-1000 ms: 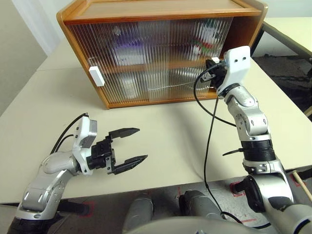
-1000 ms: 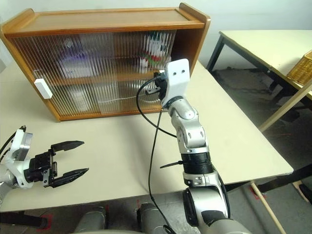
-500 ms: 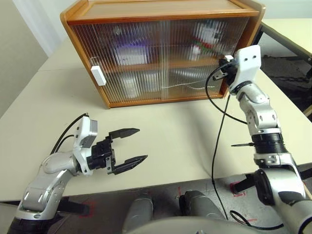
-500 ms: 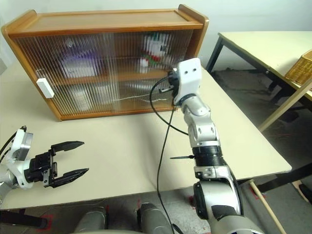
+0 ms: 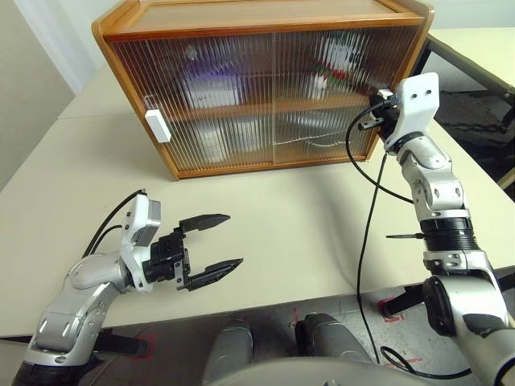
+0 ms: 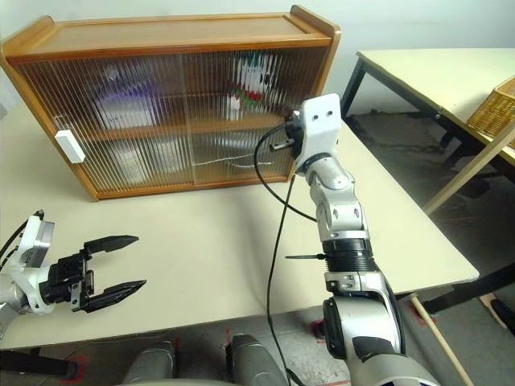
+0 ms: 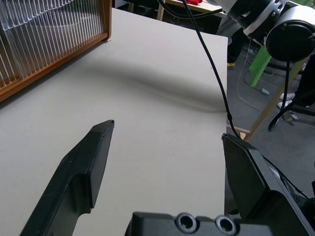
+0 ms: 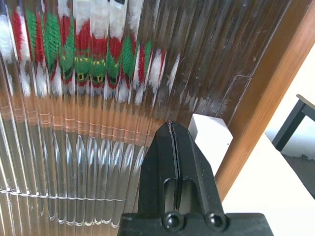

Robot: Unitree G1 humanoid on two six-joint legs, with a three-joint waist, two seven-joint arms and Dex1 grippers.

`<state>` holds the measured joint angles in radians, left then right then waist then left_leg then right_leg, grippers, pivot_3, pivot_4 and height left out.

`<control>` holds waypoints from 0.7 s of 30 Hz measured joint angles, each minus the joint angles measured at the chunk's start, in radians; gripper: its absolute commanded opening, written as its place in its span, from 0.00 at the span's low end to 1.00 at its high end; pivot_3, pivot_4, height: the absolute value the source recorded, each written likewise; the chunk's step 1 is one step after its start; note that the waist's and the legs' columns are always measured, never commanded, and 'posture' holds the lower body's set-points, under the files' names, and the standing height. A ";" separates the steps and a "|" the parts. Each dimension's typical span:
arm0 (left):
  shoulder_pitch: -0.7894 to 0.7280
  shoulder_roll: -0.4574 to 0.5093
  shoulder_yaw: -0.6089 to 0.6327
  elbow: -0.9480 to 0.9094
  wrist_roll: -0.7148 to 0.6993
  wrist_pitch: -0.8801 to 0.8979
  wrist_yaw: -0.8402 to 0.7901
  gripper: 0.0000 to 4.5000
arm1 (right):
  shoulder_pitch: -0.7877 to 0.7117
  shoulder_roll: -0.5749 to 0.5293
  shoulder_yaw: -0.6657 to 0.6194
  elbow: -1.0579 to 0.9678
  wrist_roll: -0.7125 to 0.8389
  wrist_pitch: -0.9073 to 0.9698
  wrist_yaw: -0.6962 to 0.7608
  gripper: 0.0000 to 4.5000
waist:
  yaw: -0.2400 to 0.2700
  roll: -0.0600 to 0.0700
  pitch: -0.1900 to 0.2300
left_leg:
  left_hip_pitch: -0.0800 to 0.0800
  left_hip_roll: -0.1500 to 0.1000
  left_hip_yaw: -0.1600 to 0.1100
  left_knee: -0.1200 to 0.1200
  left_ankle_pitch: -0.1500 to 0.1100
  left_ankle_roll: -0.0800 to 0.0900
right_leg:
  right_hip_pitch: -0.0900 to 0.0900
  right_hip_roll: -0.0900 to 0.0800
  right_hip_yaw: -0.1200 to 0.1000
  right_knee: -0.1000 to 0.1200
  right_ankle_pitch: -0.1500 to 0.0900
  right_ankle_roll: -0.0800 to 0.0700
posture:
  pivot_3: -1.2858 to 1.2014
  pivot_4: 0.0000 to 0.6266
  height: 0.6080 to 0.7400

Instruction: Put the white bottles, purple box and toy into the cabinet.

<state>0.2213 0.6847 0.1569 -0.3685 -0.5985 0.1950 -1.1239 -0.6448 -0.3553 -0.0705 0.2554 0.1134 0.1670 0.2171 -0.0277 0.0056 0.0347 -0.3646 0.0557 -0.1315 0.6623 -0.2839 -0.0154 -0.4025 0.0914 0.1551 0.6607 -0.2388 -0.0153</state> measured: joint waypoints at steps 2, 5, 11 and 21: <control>0.001 0.000 0.000 0.000 0.000 0.000 -0.002 1.00 | 0.000 0.001 0.000 -0.002 0.000 0.001 0.000 0.01 | 0.000 0.000 0.000 | 0.000 0.000 0.000 0.000 0.000 0.000 | 0.000 0.000 0.000 0.000 0.000 0.000 | 0.51 0.08 1.00; 0.003 0.000 0.001 0.002 0.000 -0.001 -0.004 1.00 | 0.002 0.002 0.000 -0.020 0.002 0.012 0.002 0.01 | 0.000 0.001 0.001 | 0.000 0.000 0.000 -0.001 0.000 0.000 | -0.001 0.000 0.000 0.000 0.000 0.000 | 0.51 0.08 1.00; 0.007 0.000 0.002 0.007 0.000 -0.003 -0.006 1.00 | 0.037 0.012 0.000 -0.128 0.004 0.052 0.006 0.01 | 0.000 0.001 0.001 | 0.000 0.000 0.000 -0.002 0.000 0.000 | -0.001 0.001 0.000 0.000 -0.001 -0.001 | 0.51 0.08 1.00; 0.029 0.005 0.036 0.022 -0.002 -0.022 -0.022 1.00 | 0.185 0.036 0.001 -0.409 0.073 0.128 0.082 0.29 | -0.001 0.000 0.000 | 0.000 -0.002 0.001 -0.002 -0.001 -0.001 | 0.000 0.002 -0.001 0.000 -0.002 0.001 | 0.51 0.06 1.00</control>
<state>0.2498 0.6895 0.1929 -0.3467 -0.6001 0.1728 -1.1455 -0.4603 -0.3191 -0.0690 -0.1532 0.1869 0.2950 0.2989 -0.0287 0.0052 0.0344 -0.3644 0.0537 -0.1310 0.6600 -0.2848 -0.0167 -0.4028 0.0932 0.1539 0.6605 -0.2405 -0.0139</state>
